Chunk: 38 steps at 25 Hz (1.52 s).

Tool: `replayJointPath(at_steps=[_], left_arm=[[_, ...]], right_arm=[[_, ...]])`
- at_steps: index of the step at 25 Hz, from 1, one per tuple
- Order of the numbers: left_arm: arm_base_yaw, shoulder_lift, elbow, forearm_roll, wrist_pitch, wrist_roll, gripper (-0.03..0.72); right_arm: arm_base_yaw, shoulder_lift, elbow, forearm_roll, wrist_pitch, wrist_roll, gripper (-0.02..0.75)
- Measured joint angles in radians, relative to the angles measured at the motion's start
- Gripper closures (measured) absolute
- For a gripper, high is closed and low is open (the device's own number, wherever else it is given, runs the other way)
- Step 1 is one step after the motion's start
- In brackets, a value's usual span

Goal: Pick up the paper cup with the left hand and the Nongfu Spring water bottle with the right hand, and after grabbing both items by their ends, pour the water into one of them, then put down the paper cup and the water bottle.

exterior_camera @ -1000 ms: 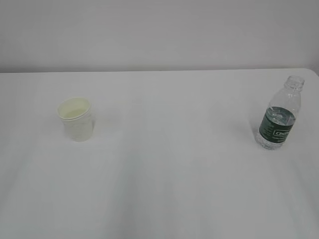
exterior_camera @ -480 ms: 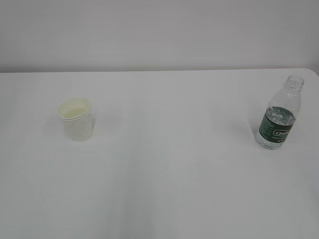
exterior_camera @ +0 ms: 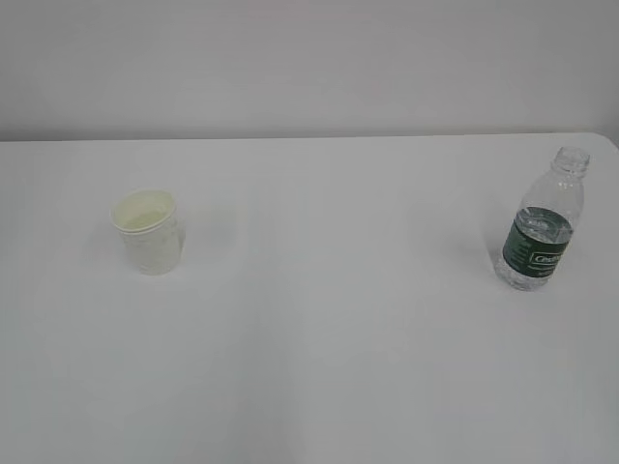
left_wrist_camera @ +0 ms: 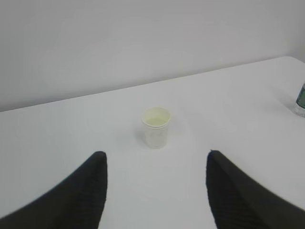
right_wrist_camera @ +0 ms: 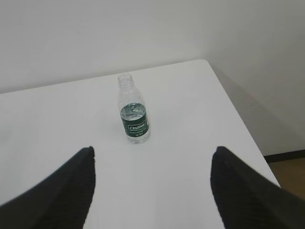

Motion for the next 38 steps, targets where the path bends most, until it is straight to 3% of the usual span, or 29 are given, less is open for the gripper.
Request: replayJointPath(at_steps=[11, 15, 23, 38], left_arm=[[0.000, -0.065, -0.002, -0.005, 0.015, 0.000, 0.225], [0.000, -0.065, 0.002, -0.055, 0.020, 0.000, 0.228], [0.000, -0.065, 0.093, -0.140, 0.072, 0.000, 0.237], [0.000, -0.065, 0.239, -0.159, 0.039, 0.000, 0.238]], right_arm=[[0.000, -0.020, 0.000, 0.043, 0.029, -0.030, 0.165], [0.000, -0.020, 0.000, 0.043, 0.053, -0.039, 0.165], [0.000, -0.020, 0.000, 0.035, 0.070, -0.055, 0.165], [0.000, -0.020, 0.028, -0.025, 0.075, -0.058, 0.165]])
